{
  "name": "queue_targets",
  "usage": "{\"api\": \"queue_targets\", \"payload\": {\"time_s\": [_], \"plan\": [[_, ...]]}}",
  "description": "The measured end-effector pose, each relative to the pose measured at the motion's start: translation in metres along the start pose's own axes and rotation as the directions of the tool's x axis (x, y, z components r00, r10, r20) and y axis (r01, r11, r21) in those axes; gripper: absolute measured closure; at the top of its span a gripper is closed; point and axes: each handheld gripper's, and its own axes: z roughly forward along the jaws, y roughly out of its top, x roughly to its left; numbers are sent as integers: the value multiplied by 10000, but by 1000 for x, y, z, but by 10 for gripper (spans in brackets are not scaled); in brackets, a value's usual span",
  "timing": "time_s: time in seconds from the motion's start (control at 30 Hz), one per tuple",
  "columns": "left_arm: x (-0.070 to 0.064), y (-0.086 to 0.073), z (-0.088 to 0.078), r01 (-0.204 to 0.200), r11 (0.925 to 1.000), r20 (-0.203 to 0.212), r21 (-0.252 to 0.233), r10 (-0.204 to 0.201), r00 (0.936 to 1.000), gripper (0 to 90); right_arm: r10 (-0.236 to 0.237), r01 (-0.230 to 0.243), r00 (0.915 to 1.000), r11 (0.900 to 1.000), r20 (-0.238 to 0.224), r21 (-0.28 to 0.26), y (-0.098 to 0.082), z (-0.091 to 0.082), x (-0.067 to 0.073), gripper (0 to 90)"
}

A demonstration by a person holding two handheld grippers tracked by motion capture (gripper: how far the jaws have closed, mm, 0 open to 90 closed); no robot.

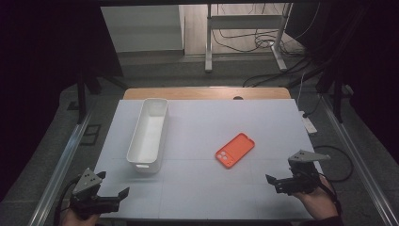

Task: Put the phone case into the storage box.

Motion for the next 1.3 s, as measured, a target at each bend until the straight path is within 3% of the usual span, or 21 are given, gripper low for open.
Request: {"api": "queue_targets", "payload": {"time_s": [1.3], "plan": [[0, 0, 1, 6, 10000, 7, 79, -6, 10000, 20, -514, 524, 9985, 9970, -184, 566, 30, 40, -2, 0]]}}
